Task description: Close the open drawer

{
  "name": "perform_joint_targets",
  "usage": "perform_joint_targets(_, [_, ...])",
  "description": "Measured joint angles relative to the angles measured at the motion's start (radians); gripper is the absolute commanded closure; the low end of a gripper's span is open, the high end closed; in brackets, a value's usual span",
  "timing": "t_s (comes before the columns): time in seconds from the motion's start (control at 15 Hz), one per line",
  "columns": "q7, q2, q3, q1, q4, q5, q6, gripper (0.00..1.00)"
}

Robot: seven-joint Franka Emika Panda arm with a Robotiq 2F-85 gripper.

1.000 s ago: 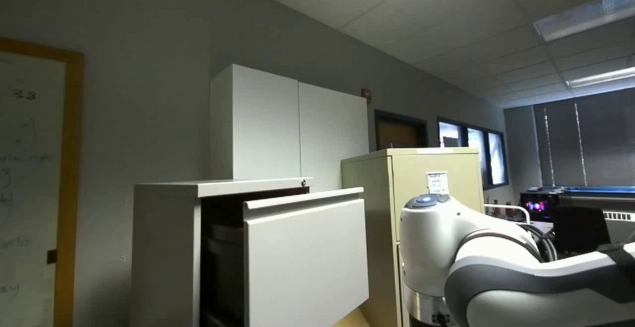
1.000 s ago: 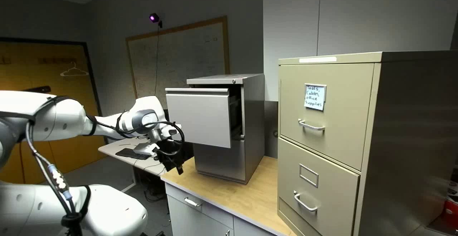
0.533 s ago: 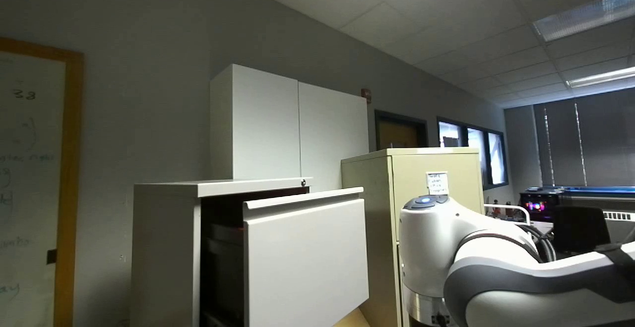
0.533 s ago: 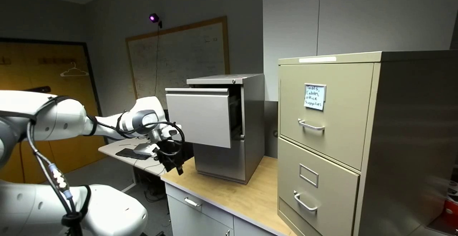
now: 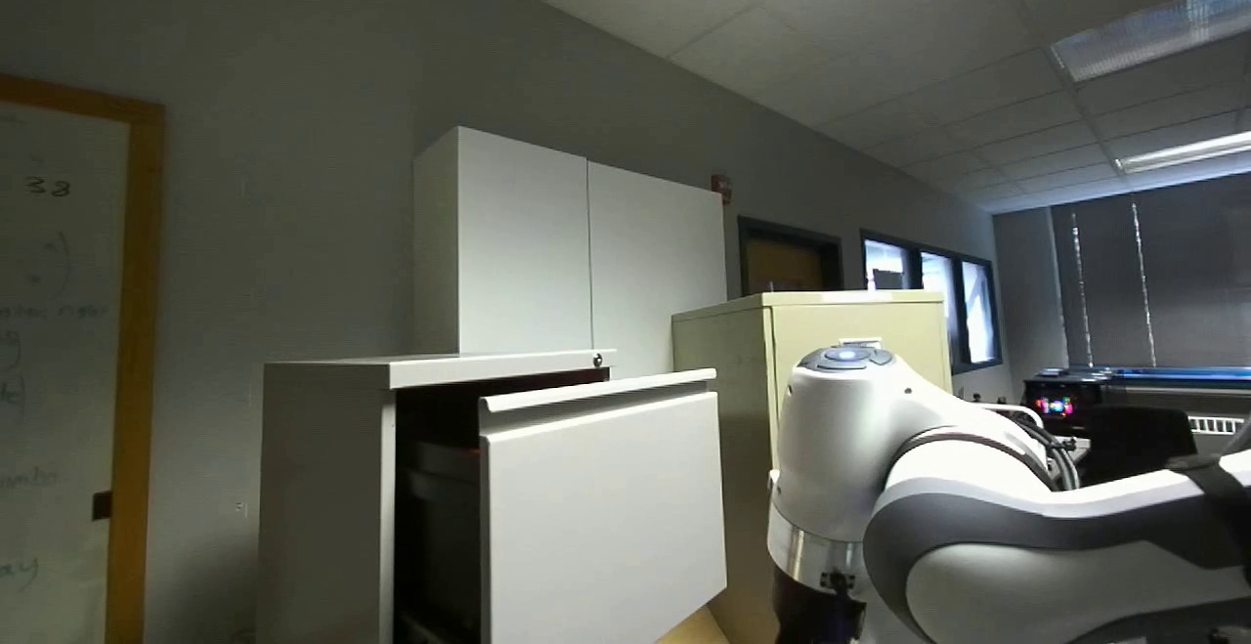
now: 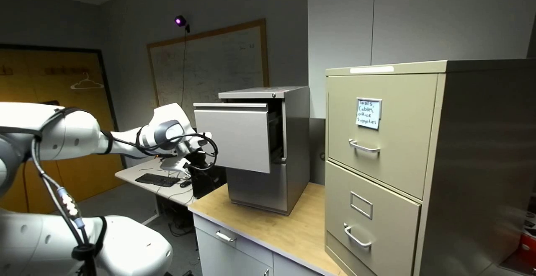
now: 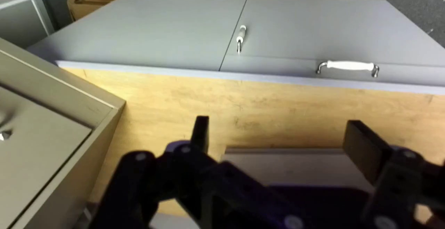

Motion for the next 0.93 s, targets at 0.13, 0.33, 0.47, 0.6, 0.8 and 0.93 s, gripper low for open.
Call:
perform_joint_targets(0.13, [0.0, 0.006, 0.001, -0.002, 0.023, -0.015, 0.078, 0.3])
perform_joint_targets(0.33, [0.0, 0.021, 0.013, -0.011, 0.065, -0.045, 0.201, 0.45])
perform_joint_targets(0.47, [0.001, 0.035, 0.033, -0.024, 0.1, -0.06, 0.268, 0.59])
perform_joint_targets(0.6, [0.018, 0.046, 0.065, -0.045, 0.14, -0.072, 0.307, 0.76])
perform_joint_targets(0.8, [0.112, 0.056, 0.137, -0.095, 0.209, -0.079, 0.335, 0.98])
perform_joint_targets(0.93, [0.199, 0.058, 0.196, -0.141, 0.26, -0.079, 0.336, 1.0])
